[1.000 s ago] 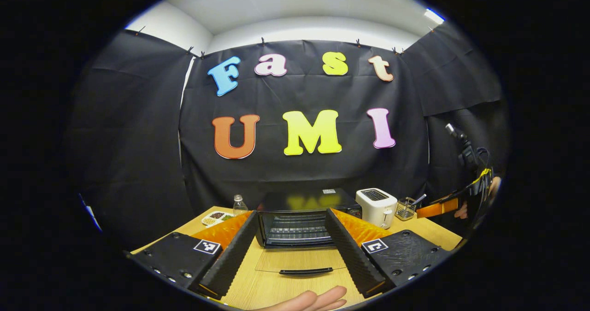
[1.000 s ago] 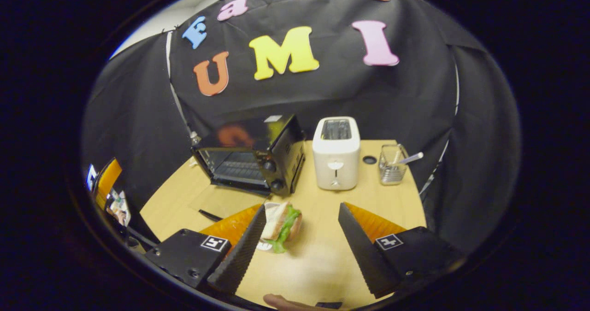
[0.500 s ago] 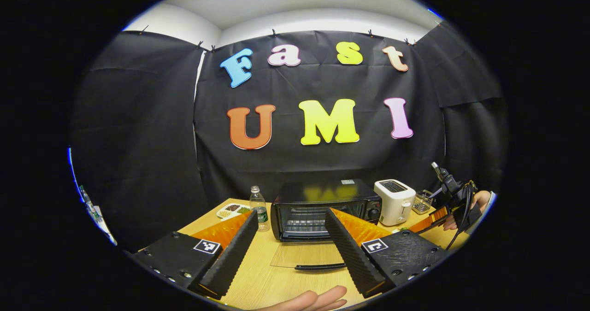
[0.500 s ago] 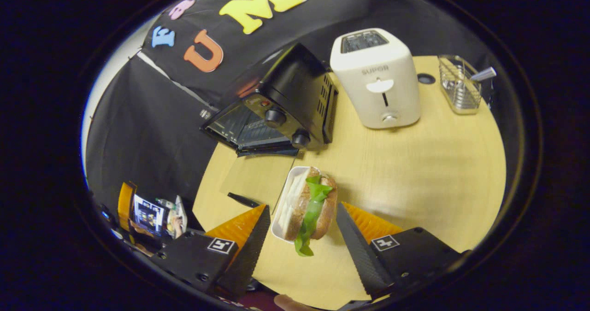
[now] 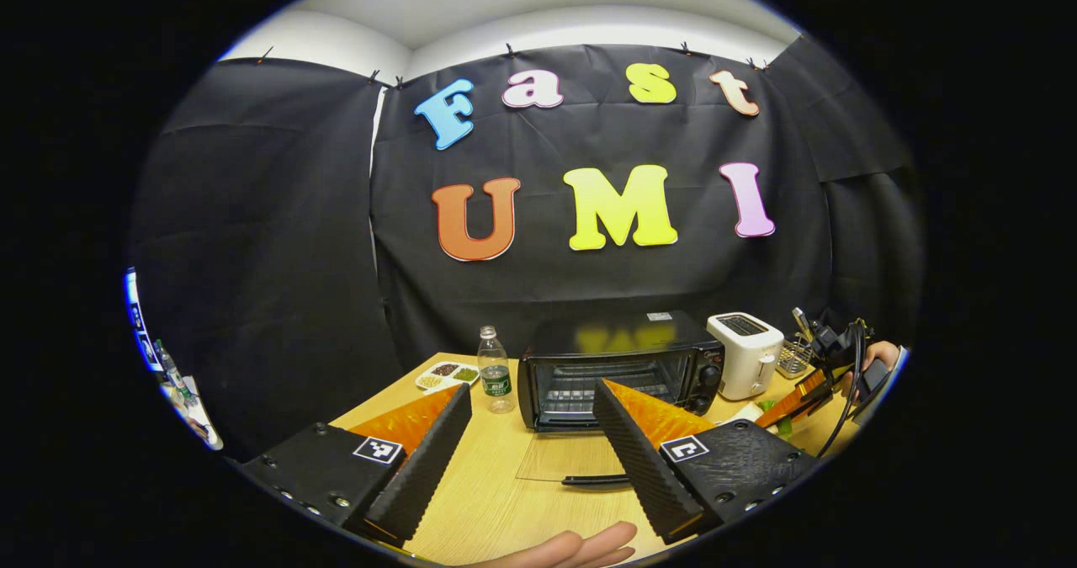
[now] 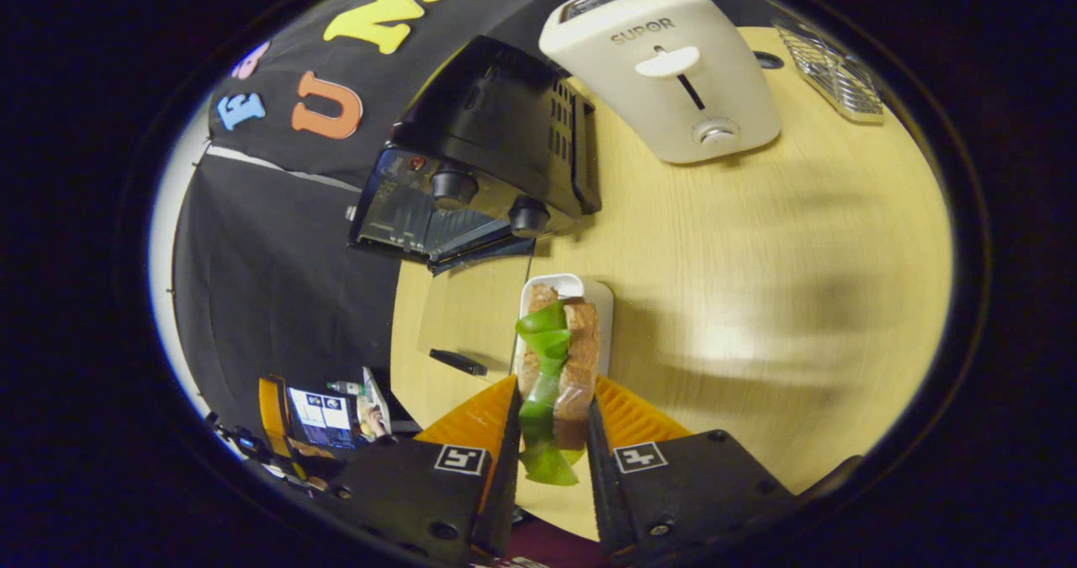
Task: Open the electric oven with the left hand, put the food in, and close the electric oven.
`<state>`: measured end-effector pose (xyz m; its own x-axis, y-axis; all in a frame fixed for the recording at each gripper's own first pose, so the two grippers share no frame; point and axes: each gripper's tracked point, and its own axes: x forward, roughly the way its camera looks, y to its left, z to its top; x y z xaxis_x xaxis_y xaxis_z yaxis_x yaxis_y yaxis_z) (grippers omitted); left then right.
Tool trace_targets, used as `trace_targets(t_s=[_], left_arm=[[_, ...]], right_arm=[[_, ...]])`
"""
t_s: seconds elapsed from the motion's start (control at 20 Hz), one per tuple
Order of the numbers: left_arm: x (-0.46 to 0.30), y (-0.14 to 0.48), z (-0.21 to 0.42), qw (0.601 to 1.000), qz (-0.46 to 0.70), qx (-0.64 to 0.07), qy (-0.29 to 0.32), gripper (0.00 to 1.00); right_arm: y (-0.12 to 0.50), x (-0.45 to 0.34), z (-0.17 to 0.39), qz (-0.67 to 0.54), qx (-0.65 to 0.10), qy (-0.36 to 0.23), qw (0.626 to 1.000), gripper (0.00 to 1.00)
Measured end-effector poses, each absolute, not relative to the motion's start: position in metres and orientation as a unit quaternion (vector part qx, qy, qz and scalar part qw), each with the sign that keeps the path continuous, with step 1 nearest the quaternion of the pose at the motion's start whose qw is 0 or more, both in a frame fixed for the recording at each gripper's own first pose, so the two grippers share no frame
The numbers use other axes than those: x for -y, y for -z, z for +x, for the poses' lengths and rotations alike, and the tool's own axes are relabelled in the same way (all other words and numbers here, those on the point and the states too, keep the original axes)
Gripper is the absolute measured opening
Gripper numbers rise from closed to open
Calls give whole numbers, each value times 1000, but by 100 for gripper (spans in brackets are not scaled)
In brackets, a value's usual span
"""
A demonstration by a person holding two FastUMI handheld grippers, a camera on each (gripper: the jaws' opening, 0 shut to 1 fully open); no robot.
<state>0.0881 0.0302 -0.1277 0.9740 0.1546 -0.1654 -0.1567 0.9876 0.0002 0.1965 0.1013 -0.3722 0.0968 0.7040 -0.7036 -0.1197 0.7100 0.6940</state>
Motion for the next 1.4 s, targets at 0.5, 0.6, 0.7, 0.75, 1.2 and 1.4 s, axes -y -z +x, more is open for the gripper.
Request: trace_targets(t_s=[0.5,0.6,0.7,0.75,1.2,1.4], left_arm=[[-36,103,51,997,-21,-37,-57,95],[-41,99,44,998,-28,-25,-56,95],[-49,100,39,997,-33,-25,-58,95],[-54,101,37,997,-33,-27,-60,95],[-87,110,17,997,-29,-28,-58,95],[-101,119,10,997,-10,-35,-63,95]], right_arm=[[303,-136,152,291,-501,-294,760,40],[299,-156,142,306,-468,-282,779,40],[295,-186,126,333,-440,-279,786,40],[294,-200,121,347,-429,-275,787,40],[292,-294,150,485,-287,-219,797,41],[301,-298,198,516,-199,-141,821,40]])
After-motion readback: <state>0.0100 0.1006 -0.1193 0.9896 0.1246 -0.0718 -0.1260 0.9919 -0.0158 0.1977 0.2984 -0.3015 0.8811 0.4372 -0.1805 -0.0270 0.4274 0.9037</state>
